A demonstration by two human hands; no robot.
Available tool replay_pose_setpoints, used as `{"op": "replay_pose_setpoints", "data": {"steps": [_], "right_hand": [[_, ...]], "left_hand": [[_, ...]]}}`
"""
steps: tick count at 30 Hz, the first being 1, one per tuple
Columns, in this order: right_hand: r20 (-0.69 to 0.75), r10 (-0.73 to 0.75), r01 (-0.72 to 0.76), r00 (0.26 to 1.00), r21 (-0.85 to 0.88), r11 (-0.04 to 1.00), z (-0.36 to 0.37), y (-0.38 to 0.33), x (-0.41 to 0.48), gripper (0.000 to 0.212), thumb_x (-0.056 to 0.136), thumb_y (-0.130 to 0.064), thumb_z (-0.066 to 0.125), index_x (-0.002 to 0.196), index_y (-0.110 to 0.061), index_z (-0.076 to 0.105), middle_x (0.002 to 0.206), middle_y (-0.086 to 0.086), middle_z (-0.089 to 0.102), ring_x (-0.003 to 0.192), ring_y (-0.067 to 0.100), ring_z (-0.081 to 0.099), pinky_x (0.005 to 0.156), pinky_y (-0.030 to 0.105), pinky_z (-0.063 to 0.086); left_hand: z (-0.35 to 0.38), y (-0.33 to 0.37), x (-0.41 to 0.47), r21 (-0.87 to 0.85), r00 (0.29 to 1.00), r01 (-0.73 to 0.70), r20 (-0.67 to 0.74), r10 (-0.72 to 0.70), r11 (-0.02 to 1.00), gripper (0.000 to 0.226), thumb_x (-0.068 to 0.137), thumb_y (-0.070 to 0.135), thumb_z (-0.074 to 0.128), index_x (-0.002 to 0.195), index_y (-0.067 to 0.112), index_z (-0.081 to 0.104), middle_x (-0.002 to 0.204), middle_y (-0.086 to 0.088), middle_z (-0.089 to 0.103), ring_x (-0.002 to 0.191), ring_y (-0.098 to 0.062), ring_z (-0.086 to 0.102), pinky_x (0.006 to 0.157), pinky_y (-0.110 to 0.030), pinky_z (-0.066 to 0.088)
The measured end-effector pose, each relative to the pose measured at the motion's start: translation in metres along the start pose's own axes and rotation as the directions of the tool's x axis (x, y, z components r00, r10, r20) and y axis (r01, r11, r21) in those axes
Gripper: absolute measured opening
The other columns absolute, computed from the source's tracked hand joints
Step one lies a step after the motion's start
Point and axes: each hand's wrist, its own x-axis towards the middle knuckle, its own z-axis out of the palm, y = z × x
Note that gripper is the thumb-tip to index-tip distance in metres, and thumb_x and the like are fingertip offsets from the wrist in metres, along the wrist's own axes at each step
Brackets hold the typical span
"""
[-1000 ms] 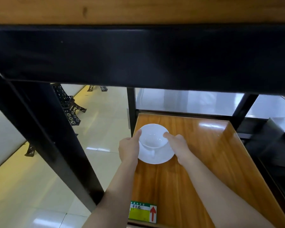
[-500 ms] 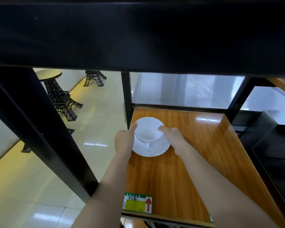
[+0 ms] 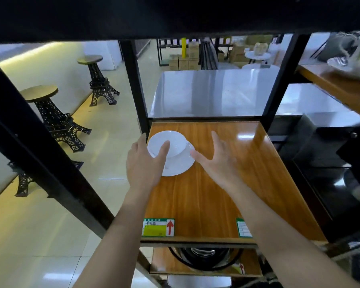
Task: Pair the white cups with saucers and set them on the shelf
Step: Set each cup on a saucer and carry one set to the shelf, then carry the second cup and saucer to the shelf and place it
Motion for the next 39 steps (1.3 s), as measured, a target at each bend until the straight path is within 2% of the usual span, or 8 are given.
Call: {"op": "replay_pose_setpoints", "data": {"steps": [2, 8, 14, 18, 20, 24, 29, 39], "right_hand": [[-0.003, -0.086, 0.085, 0.996, -0.079, 0.993, -0.011, 0.006, -0.023, 0.088, 0.076, -0.069, 0.048, 0.144, -0.037, 0.003, 0.156, -0.001, 0.017, 0.142, 0.022, 0.017, 0.11, 0.052, 0.019], [-0.027, -0.168, 0.161, 0.985, -0.174, 0.971, -0.068, 0.043, -0.099, 0.088, 0.077, -0.069, 0.045, 0.144, -0.036, 0.0, 0.156, 0.002, 0.019, 0.142, 0.019, 0.015, 0.112, 0.049, 0.016], [-0.142, -0.128, 0.095, 0.982, -0.219, 0.971, -0.132, 0.091, -0.184, 0.086, 0.077, -0.07, 0.044, 0.144, -0.035, 0.004, 0.151, 0.003, 0.029, 0.136, 0.021, 0.029, 0.108, 0.047, 0.023], [-0.226, -0.032, -0.02, 0.974, -0.226, 0.974, -0.179, 0.13, -0.25, 0.086, 0.075, -0.074, 0.038, 0.144, -0.038, 0.001, 0.153, 0.002, 0.025, 0.138, 0.021, 0.023, 0.11, 0.048, 0.02], [-0.28, 0.005, -0.078, 0.96, -0.25, 0.965, -0.202, 0.151, -0.286, 0.088, 0.073, -0.076, 0.035, 0.144, -0.038, 0.0, 0.153, 0.004, 0.025, 0.138, 0.024, 0.023, 0.109, 0.048, 0.022], [-0.415, 0.094, -0.225, 0.905, -0.278, 0.934, -0.252, 0.195, -0.363, 0.092, 0.071, -0.077, 0.034, 0.146, -0.033, 0.006, 0.15, 0.005, 0.032, 0.136, 0.024, 0.028, 0.107, 0.047, 0.025], [-0.597, 0.198, -0.437, 0.778, -0.286, 0.853, -0.314, 0.239, -0.476, 0.091, 0.072, -0.073, 0.041, 0.146, -0.028, 0.015, 0.143, 0.009, 0.04, 0.131, 0.026, 0.037, 0.102, 0.049, 0.03], [-0.823, 0.395, -0.782, 0.408, -0.092, 0.617, -0.397, 0.284, -0.705, 0.086, 0.077, -0.065, 0.05, 0.146, -0.03, 0.013, 0.139, 0.004, 0.042, 0.127, 0.024, 0.037, 0.096, 0.04, 0.027]], "left_hand": [[-0.003, 0.004, -0.018, 0.012, 0.993, -0.109, 0.057, 0.108, 0.994, 0.067, 0.084, 0.058, 0.051, 0.138, 0.021, 0.037, 0.141, -0.008, 0.046, 0.127, -0.026, 0.04, 0.1, -0.044, 0.036], [0.01, 0.036, -0.09, -0.047, 0.942, -0.222, 0.248, 0.227, 0.974, 0.07, 0.081, 0.061, 0.051, 0.14, 0.025, 0.036, 0.145, -0.005, 0.042, 0.132, -0.023, 0.035, 0.104, -0.042, 0.03], [0.028, 0.084, -0.182, -0.093, 0.882, -0.308, 0.346, 0.321, 0.947, 0.072, 0.081, 0.064, 0.048, 0.141, 0.024, 0.035, 0.146, -0.007, 0.041, 0.133, -0.026, 0.036, 0.107, -0.043, 0.031], [0.037, 0.11, -0.259, -0.12, 0.806, -0.439, 0.386, 0.449, 0.89, 0.068, 0.083, 0.062, 0.048, 0.139, 0.024, 0.038, 0.14, -0.008, 0.048, 0.128, -0.029, 0.041, 0.097, -0.04, 0.038], [0.045, 0.122, -0.303, -0.147, 0.756, -0.479, 0.432, 0.492, 0.866, 0.068, 0.082, 0.063, 0.047, 0.138, 0.024, 0.04, 0.14, -0.006, 0.049, 0.129, -0.026, 0.041, 0.1, -0.038, 0.036], [0.063, 0.155, -0.388, -0.216, 0.629, -0.54, 0.538, 0.561, 0.814, 0.073, 0.081, 0.065, 0.045, 0.14, 0.022, 0.039, 0.144, -0.008, 0.045, 0.132, -0.028, 0.037, 0.105, -0.041, 0.032], [0.082, 0.206, -0.492, -0.416, 0.396, -0.6, 0.589, 0.705, 0.684, 0.07, 0.082, 0.061, 0.051, 0.138, 0.018, 0.042, 0.139, -0.008, 0.051, 0.126, -0.026, 0.046, 0.102, -0.04, 0.038], [0.098, 0.288, -0.702, -0.667, -0.056, -0.618, 0.565, 0.823, 0.416, 0.07, 0.081, 0.058, 0.053, 0.136, 0.016, 0.044, 0.136, -0.008, 0.052, 0.125, -0.026, 0.045, 0.1, -0.039, 0.039]]}}
